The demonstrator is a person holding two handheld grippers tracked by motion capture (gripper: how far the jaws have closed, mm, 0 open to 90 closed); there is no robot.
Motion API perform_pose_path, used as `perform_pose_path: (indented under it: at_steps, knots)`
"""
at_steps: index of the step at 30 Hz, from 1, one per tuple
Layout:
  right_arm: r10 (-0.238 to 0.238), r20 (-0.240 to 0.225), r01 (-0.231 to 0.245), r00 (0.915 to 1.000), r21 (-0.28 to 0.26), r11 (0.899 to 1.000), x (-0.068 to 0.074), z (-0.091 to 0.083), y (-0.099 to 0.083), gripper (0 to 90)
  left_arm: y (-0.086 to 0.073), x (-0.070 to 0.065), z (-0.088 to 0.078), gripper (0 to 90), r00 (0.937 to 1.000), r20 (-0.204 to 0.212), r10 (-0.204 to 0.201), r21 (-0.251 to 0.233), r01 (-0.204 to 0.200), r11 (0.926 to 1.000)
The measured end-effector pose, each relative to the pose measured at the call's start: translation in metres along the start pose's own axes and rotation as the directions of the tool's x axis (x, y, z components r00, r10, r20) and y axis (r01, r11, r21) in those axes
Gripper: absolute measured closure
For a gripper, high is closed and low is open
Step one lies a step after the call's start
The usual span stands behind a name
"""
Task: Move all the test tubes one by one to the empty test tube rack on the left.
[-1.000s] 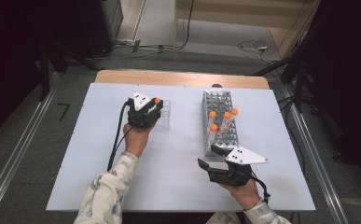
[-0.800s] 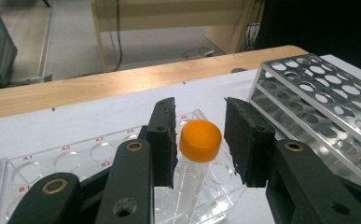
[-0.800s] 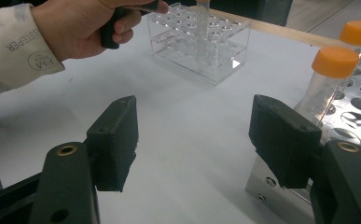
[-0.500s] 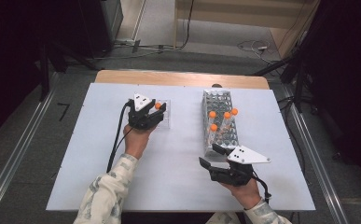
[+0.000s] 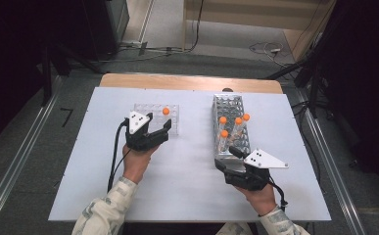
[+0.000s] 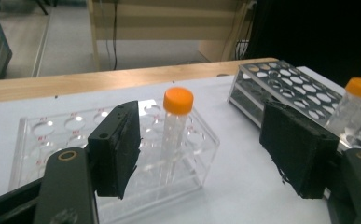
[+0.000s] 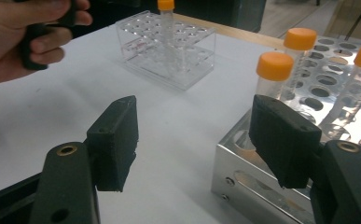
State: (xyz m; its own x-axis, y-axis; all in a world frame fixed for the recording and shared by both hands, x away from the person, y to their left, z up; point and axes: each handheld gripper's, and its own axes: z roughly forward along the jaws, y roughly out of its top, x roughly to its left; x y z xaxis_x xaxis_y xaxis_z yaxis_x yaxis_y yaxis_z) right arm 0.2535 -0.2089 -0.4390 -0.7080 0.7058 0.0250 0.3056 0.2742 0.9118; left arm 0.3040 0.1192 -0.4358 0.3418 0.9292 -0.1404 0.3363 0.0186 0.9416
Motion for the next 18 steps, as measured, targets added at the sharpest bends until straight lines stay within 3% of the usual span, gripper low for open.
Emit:
perform_pose_path:
  at_steps: [11, 18]
  knots:
    - [0.015, 0.083, -0.016, 0.9964, 0.012, 1.0, -0.017, 0.017, -0.003, 31.1, -0.022, -0.004, -0.024, 27.1, 0.9995, 0.002, 0.032, 0.023, -0.032, 0.9992]
    - [0.009, 0.103, -0.011, 0.9946, 0.021, 1.0, -0.023, 0.029, -0.006, 32.9, -0.034, -0.007, -0.034, 26.8, 0.9971, 0.004, 0.077, 0.045, -0.077, 0.996]
